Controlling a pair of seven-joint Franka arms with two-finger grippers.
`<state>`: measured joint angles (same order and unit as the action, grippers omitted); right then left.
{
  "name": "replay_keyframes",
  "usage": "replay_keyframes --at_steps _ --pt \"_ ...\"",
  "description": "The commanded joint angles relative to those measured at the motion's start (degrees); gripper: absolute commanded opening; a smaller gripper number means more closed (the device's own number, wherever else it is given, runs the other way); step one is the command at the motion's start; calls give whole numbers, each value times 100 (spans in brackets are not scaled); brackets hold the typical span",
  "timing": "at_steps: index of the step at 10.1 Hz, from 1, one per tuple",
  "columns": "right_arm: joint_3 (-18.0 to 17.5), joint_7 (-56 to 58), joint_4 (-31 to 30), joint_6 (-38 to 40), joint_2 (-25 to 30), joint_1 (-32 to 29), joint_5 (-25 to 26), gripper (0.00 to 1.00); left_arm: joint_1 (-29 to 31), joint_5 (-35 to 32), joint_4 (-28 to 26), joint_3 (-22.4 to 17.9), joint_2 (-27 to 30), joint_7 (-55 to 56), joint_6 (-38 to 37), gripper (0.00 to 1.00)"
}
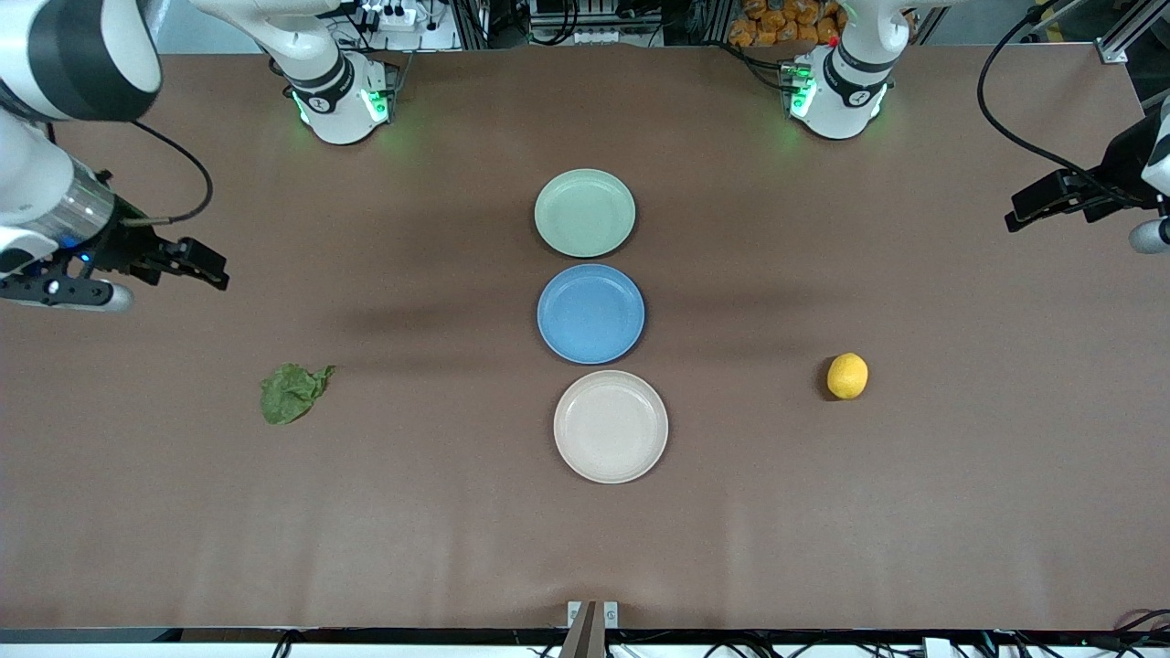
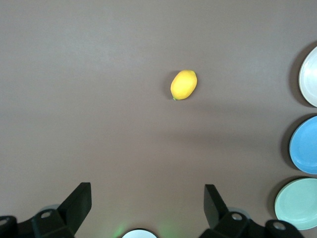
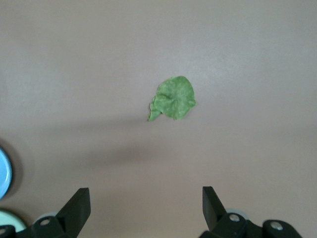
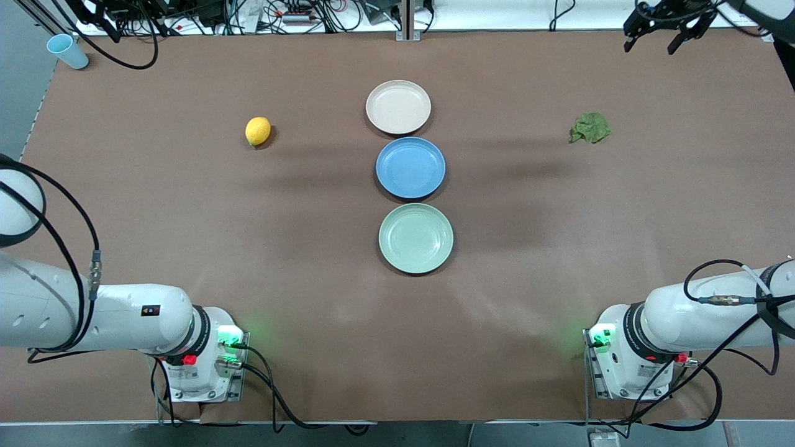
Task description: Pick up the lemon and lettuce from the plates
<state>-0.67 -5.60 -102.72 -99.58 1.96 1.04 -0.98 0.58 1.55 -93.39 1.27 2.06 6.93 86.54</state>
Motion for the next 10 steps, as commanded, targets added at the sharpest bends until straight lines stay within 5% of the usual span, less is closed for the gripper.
replay_keyframes --at_steps 1,10 --pt "-30 147 497 430 -11 -43 2 100 -103 143 -74 -39 -135 -113 152 100" --pt "-48 139 1448 1221 -56 -16 -34 100 -67 56 31 -21 -170 -157 153 100"
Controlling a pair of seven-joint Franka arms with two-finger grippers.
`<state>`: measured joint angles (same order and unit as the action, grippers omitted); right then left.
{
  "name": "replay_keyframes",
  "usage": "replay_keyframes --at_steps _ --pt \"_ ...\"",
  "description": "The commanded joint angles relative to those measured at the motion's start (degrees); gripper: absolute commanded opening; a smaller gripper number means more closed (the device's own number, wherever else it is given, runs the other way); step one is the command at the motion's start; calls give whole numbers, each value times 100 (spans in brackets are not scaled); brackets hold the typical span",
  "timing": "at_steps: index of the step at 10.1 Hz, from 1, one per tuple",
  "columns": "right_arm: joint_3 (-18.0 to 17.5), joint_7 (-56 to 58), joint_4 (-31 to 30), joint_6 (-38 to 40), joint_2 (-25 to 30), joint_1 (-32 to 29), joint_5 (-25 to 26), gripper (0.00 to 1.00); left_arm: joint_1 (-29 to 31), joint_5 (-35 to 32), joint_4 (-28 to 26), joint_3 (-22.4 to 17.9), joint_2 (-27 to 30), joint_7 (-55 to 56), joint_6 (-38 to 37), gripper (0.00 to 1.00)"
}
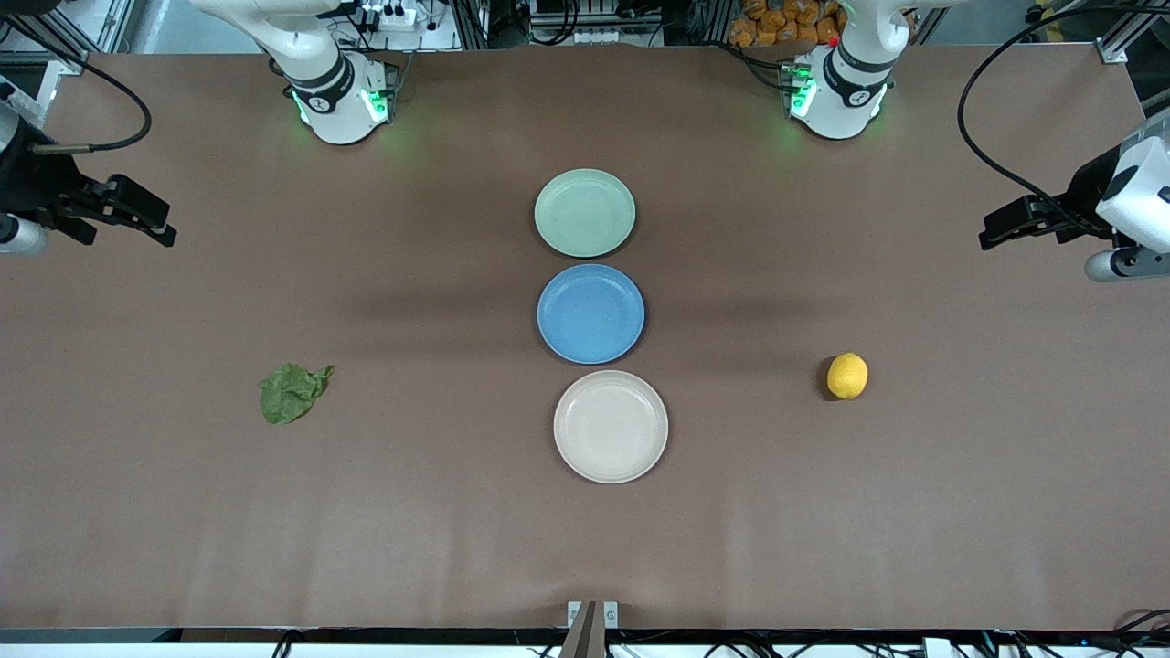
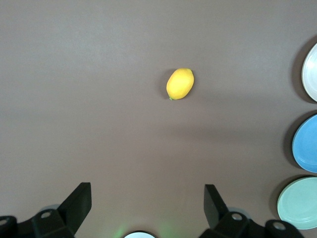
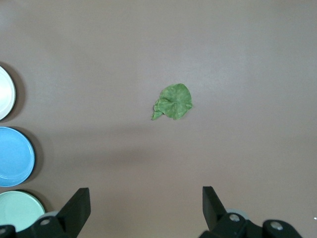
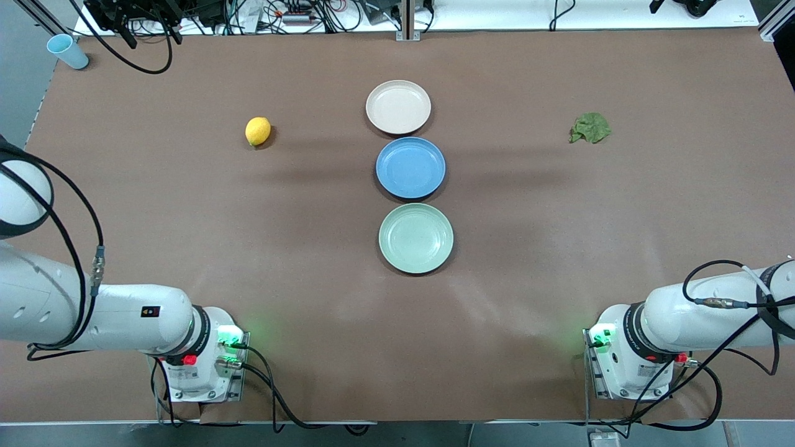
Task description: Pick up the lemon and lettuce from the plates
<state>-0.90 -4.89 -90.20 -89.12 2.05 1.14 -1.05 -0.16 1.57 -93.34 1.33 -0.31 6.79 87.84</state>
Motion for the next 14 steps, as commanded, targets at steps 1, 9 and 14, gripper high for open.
replay_keyframes --at_steps 1,9,14 --pt "-24 67 231 202 -55 -34 -18 100 -27 45 35 -19 66 -125 23 100" --pt "-24 41 275 255 -64 -35 -9 100 -45 -394 316 438 48 -20 14 100" --pt "-24 103 275 237 -73 -26 35 100 -10 -228 316 438 48 -20 -4 100"
